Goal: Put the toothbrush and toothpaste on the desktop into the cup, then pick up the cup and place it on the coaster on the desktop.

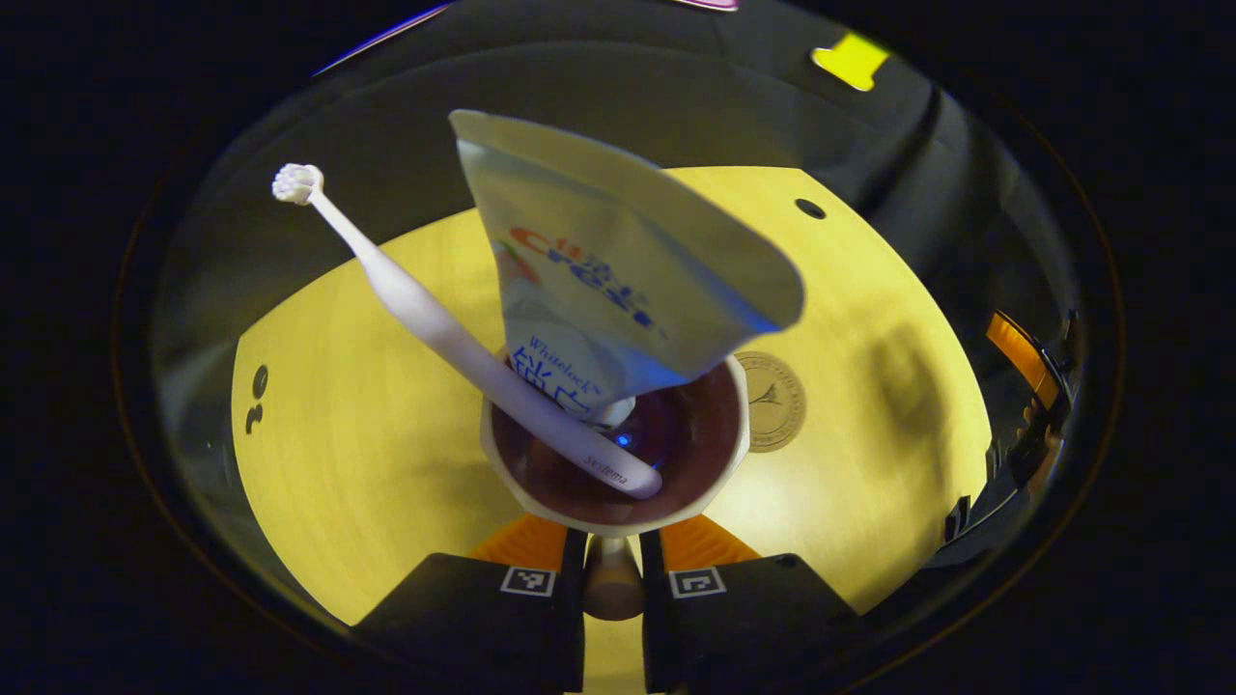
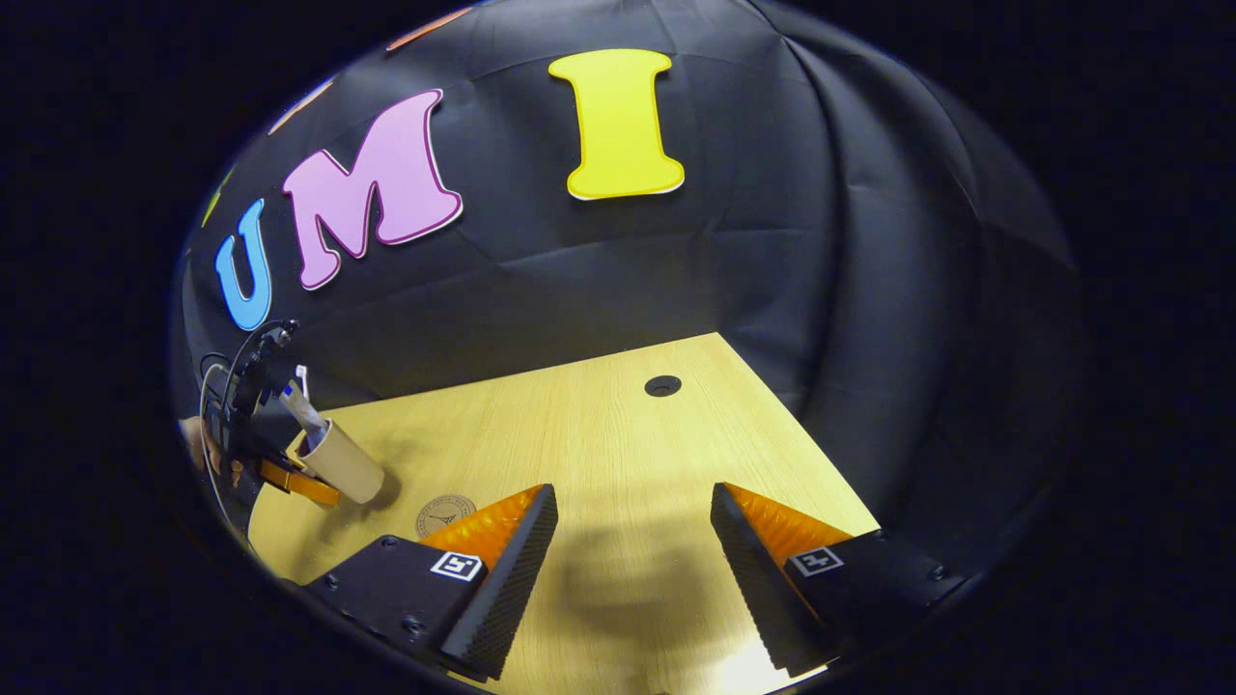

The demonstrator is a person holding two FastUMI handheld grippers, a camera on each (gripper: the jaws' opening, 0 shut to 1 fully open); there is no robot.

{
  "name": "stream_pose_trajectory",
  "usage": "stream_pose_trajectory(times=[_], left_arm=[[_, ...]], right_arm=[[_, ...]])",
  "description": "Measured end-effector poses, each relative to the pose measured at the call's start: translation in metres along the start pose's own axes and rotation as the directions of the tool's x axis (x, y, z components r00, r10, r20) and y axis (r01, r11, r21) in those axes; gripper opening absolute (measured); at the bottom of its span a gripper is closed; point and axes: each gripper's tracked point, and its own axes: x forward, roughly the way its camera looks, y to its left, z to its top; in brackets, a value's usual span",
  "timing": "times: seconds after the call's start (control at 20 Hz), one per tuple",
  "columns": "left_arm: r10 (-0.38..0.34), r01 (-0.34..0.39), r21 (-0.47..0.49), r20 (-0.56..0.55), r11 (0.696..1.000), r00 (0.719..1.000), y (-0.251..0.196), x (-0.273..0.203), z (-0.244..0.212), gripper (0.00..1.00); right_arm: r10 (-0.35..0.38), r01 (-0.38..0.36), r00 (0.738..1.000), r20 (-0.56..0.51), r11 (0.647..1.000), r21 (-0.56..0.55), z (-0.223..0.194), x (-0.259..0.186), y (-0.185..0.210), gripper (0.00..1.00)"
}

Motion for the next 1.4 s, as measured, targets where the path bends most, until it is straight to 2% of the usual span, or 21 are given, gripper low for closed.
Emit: stream_pose_trajectory(times=[0.35, 0.5, 0.65, 0.7, 0.8, 0.85, 1.0, 1.05, 1.1, 1.2, 1.25, 1.3, 1.35, 1.4], left_arm=[[-0.081, 0.083, 0.102, -0.025, 0.991, 0.996, -0.072, 0.021, 0.017, 0.28], [-0.104, 0.109, 0.115, -0.050, 0.987, 0.993, -0.094, 0.034, 0.017, 0.28], [-0.098, 0.105, 0.121, -0.067, 0.987, 0.993, -0.099, 0.046, 0.018, 0.29], [-0.092, 0.101, 0.126, -0.075, 0.987, 0.993, -0.099, 0.048, 0.018, 0.34], [-0.079, 0.090, 0.133, -0.089, 0.987, 0.993, -0.101, 0.053, 0.016, 0.34], [-0.078, 0.090, 0.132, -0.094, 0.987, 0.993, -0.103, 0.054, 0.015, 0.29], [-0.078, 0.092, 0.132, -0.107, 0.987, 0.991, -0.106, 0.052, 0.016, 0.30], [-0.076, 0.090, 0.136, -0.105, 0.987, 0.992, -0.103, 0.048, 0.016, 0.36], [-0.075, 0.087, 0.138, -0.093, 0.987, 0.993, -0.102, 0.047, 0.018, 0.31], [-0.072, 0.083, 0.138, -0.080, 0.987, 0.994, -0.100, 0.046, 0.019, 0.34], [-0.070, 0.079, 0.136, -0.066, 0.988, 0.995, -0.100, 0.043, 0.022, 0.49], [-0.067, 0.074, 0.128, -0.053, 0.989, 0.996, -0.099, 0.036, 0.022, 0.56], [-0.071, 0.075, 0.116, -0.040, 0.990, 0.997, -0.098, 0.027, 0.021, 0.70], [-0.085, 0.086, 0.097, -0.016, 0.991, 0.996, -0.101, 0.018, 0.021, 0.76]], right_arm=[[-0.027, 0.027, 1.000, 0.015, 1.000, -0.004, 0.000, -0.017, -0.021, 0.98], [-0.046, 0.047, 0.999, 0.010, 0.999, -0.013, -0.003, -0.023, -0.030, 0.98], [-0.050, 0.050, 0.999, 0.010, 0.999, -0.003, -0.004, -0.028, -0.033, 0.98], [-0.050, 0.050, 0.999, 0.008, 0.999, 0.000, -0.005, -0.029, -0.033, 0.98], [-0.047, 0.047, 0.999, 0.004, 0.999, -0.001, -0.008, -0.031, -0.033, 0.98], [-0.046, 0.046, 0.999, 0.003, 0.999, -0.004, -0.009, -0.031, -0.032, 0.98], [-0.043, 0.043, 0.999, -0.005, 0.999, -0.008, -0.014, -0.032, -0.031, 0.98], [-0.042, 0.042, 0.999, -0.011, 0.999, -0.004, -0.017, -0.032, -0.030, 0.98], [-0.041, 0.041, 0.999, -0.014, 0.999, 0.001, -0.018, -0.032, -0.029, 0.98], [-0.039, 0.039, 0.999, -0.013, 0.999, 0.005, -0.017, -0.032, -0.026, 0.98], [-0.036, 0.036, 0.999, -0.007, 0.999, 0.003, -0.016, -0.033, -0.024, 0.98], [-0.032, 0.032, 0.999, -0.003, 0.999, -0.001, -0.015, -0.033, -0.021, 0.98], [-0.028, 0.028, 1.000, 0.000, 1.000, -0.005, -0.014, -0.034, -0.018, 0.98], [-0.023, 0.023, 1.000, 0.001, 1.000, -0.010, -0.013, -0.035, -0.015, 0.98]])
